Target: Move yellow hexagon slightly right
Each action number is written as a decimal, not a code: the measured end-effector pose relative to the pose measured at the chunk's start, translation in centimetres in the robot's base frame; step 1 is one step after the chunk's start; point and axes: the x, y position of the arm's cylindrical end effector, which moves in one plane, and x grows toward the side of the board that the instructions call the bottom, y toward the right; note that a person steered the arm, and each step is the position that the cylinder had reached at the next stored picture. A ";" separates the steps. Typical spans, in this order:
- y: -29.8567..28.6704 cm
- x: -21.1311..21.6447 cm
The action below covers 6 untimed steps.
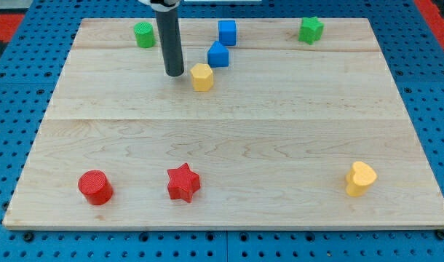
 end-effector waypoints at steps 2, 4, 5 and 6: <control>-1.7 10.4; -0.3 11.4; -1.6 6.0; -1.2 4.0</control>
